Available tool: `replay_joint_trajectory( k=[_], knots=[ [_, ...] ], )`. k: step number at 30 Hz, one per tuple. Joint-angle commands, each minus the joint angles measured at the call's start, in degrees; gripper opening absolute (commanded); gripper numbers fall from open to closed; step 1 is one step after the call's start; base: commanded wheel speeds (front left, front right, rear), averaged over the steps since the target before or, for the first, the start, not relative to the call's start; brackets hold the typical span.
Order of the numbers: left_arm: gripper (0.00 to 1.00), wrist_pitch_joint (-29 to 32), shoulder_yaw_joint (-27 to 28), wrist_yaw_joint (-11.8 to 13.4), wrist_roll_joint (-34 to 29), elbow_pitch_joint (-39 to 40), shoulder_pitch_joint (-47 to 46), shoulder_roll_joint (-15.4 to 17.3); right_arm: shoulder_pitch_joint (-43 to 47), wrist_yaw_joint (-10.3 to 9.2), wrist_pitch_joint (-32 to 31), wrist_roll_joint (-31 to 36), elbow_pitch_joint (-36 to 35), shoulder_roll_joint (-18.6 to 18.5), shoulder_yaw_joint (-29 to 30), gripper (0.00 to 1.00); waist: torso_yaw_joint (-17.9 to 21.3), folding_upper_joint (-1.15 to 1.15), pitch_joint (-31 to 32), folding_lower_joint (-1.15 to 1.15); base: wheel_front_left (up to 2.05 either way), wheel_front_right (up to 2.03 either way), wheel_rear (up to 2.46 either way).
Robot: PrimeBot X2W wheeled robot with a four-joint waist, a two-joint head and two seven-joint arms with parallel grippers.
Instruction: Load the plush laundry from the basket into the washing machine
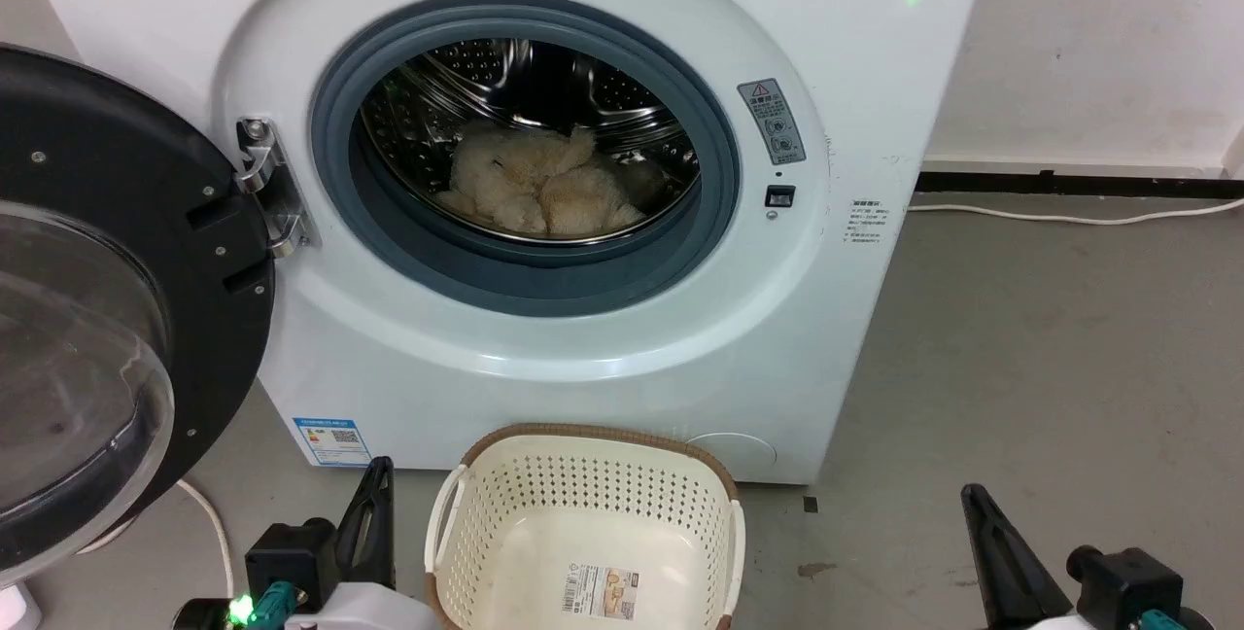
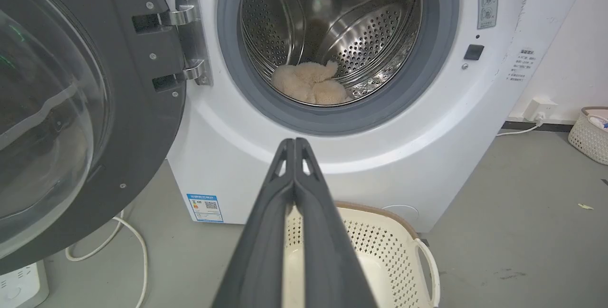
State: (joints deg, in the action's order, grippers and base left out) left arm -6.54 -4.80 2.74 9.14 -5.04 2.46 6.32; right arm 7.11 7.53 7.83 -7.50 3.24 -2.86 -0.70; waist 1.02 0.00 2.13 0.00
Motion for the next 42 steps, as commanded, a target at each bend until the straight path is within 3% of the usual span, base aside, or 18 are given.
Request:
replay_joint_trajectory(
  k=[1, 42],
  knots=[
    [0.00, 0.3, 0.4, -0.4, -0.8, 0.5, -0.6, -0.2, -1.4, -0.02, -0.3, 0.6, -0.5, 0.0, 0.1, 0.00, 0.0, 0.00, 0.0, 0.00, 0.00, 0.00, 0.00],
    [0.00, 4.1, 3.1, -1.8, -5.9, 3.3, -1.7, -2.2, -4.9, -0.03, -4.9, 4.8, -2.2, 0.0, 0.5, 0.00, -0.6, 0.00, -1.3, 0.00, 0.00, 0.00, 0.00]
  ],
)
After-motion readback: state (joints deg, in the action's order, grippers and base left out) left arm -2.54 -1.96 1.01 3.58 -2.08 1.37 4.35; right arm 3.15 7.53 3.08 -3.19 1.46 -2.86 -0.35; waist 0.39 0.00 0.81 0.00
